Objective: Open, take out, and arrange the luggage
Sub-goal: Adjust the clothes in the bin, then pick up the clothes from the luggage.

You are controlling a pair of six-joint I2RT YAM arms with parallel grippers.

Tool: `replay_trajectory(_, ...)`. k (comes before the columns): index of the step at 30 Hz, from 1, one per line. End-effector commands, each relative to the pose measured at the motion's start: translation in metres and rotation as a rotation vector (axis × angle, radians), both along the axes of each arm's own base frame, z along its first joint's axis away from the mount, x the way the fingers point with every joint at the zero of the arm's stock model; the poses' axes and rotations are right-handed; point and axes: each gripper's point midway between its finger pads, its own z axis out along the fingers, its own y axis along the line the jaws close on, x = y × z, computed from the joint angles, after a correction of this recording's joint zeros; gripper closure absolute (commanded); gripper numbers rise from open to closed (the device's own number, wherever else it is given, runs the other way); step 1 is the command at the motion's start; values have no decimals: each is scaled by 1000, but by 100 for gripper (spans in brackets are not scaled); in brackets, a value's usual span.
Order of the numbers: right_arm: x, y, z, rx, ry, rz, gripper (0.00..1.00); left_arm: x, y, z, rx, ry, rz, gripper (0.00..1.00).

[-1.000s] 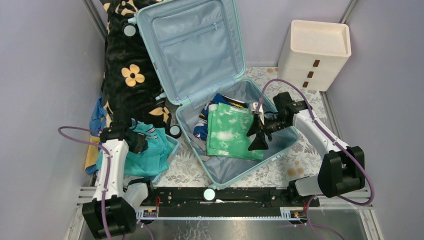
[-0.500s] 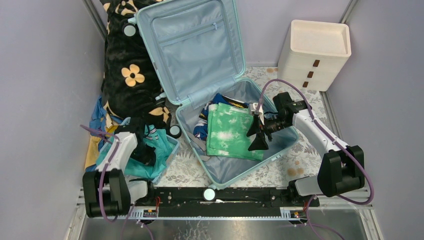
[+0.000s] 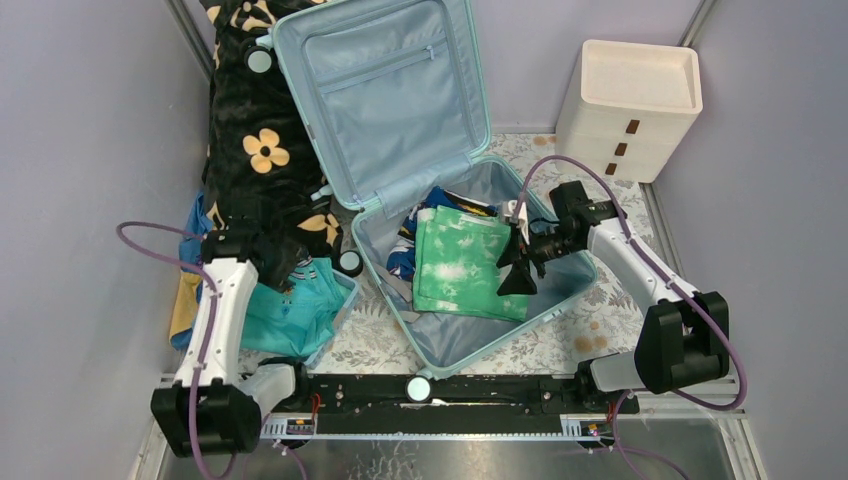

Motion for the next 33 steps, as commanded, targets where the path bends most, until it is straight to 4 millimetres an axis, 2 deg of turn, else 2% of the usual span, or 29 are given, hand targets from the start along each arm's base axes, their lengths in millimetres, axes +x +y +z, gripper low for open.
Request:
replay_trajectory(1, 31, -7, 11, -17, -20, -161, 13, 39, -14, 45, -30, -272, -129, 32)
replay_trajectory(2, 40, -10, 13, -17, -23, -207, 13, 51, -23, 54, -55, -362, -182, 26)
replay_trajectory(3, 48, -13, 14, -18, -19, -259, 13, 70, -32, 71, -78, -511, -242, 20)
replay_trajectory(5, 64, -22, 15, -19, -7, -364, 12, 83, -57, 99, -145, -770, -367, 3)
replay_trajectory(7, 78, -33, 15, -16, 20, -457, 9, 86, -80, 117, -230, -974, -476, 1)
replay_trajectory(9, 87, -42, 12, -6, 63, -527, 9, 85, -97, 120, -306, -1063, -570, 1)
replay_trajectory(12, 95, -54, 2, -23, 119, -607, 9, 87, -124, 118, -374, -1063, -714, 1)
replay_trajectory(15, 99, -57, -10, -42, 176, -657, 11, 84, -174, 118, -327, -1071, -908, 2)
replay_trajectory(16, 99, -56, -12, -36, 192, -656, 15, 79, -197, 117, -312, -1068, -981, 2)
replay_trajectory(19, 99, -51, -21, -12, 235, -656, 33, 86, -223, 96, -212, -1002, -1088, 2)
replay_trajectory(22, 103, -52, -37, -29, 261, -668, 56, 102, -226, 68, -147, -914, -1105, 1)
replay_trajectory(24, 107, -53, -48, -59, 286, -680, 67, 109, -227, 54, -124, -854, -1112, 1)
replay_trajectory(27, 118, -65, -69, -165, 303, -755, 75, 113, -231, 41, -111, -800, -1126, 2)
replay_trajectory(33, 123, -102, -111, -404, 306, -884, 77, 112, -248, 18, -150, -733, -1155, 11)
